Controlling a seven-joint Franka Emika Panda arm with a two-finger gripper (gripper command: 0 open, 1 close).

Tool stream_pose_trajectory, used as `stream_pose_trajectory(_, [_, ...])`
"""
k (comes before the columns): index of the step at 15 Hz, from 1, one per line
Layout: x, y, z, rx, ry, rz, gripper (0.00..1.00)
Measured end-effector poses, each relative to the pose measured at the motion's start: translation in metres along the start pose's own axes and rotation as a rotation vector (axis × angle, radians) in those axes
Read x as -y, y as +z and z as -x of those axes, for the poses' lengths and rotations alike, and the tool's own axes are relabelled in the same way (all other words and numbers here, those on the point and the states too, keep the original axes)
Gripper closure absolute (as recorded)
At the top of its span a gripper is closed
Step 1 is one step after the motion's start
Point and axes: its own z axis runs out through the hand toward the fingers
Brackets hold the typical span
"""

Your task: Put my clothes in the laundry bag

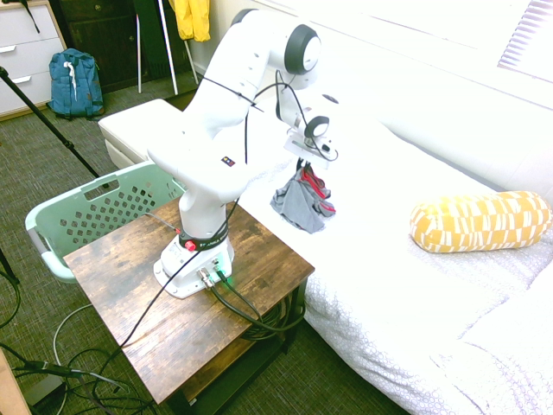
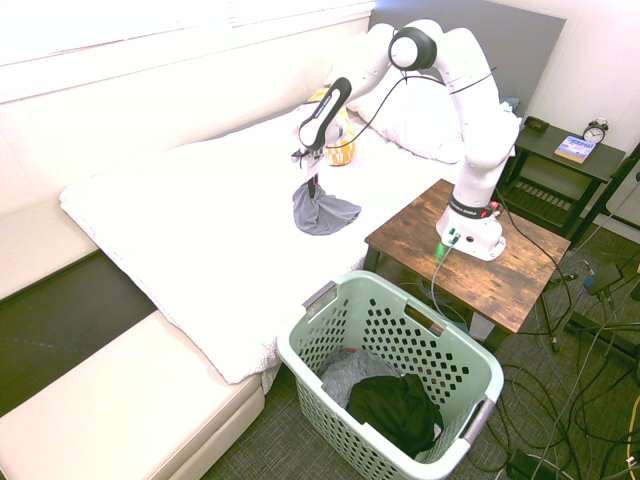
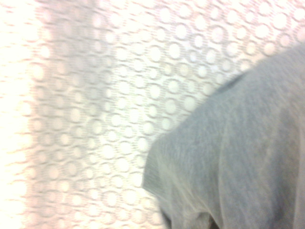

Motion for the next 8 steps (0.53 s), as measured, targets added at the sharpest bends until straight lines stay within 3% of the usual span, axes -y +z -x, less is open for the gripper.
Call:
stream_pose_trajectory(4, [0.081,-0.062,0.131,-0.065,-0.144,-0.008,1.00])
stream_pose_trajectory(8, [0.108,-0.091,0.294,-0.105,-0.256,0.011,1.00])
